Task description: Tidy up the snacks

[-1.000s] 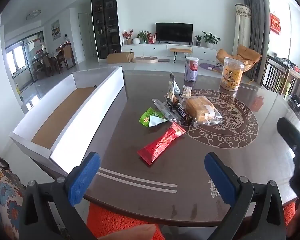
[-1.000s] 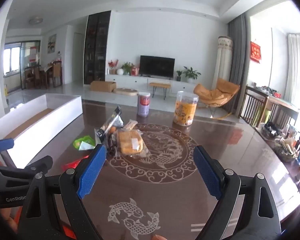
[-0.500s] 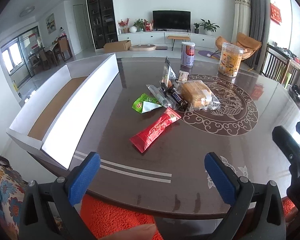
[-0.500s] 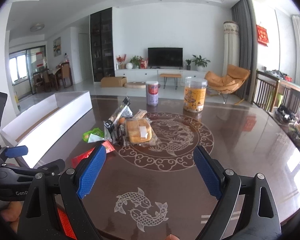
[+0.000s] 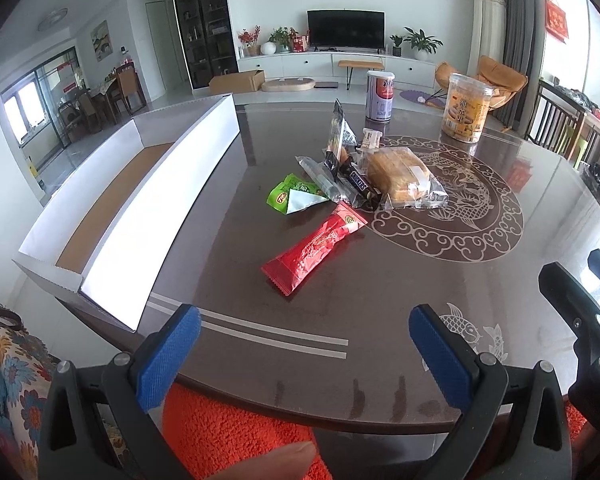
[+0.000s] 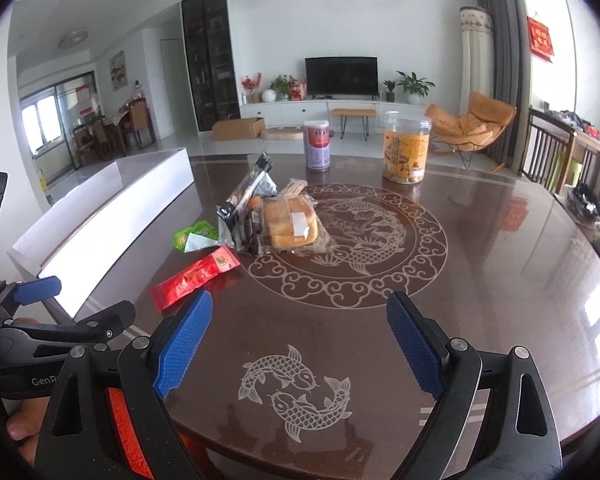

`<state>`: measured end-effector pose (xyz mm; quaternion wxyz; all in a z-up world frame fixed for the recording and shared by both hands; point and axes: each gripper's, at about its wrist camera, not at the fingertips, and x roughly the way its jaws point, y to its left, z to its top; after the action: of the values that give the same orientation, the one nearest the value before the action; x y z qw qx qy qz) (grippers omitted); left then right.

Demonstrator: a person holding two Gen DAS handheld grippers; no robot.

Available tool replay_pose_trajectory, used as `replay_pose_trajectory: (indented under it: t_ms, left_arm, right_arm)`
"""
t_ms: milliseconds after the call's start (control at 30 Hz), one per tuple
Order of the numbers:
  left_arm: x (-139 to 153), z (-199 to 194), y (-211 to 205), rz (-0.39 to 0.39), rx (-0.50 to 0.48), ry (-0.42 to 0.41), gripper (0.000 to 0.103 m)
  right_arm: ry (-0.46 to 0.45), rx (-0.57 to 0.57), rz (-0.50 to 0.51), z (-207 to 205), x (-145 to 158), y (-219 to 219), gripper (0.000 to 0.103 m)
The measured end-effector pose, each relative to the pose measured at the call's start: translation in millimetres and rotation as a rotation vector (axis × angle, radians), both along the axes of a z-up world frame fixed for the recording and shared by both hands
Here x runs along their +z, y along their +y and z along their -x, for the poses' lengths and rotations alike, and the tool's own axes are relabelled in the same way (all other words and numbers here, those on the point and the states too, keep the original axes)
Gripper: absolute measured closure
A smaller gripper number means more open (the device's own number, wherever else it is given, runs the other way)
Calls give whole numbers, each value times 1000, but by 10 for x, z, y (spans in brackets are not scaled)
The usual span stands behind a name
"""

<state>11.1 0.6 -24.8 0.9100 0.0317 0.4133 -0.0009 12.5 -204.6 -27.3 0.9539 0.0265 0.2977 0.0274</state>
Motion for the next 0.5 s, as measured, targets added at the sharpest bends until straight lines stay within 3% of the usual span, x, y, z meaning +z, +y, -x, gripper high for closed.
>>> replay_pose_trajectory:
  t_ms: [500]
  left_arm:
    - [-36,44,38,11,10,22,0]
  right_arm:
    - [-10,-4,27,115,13,12,12]
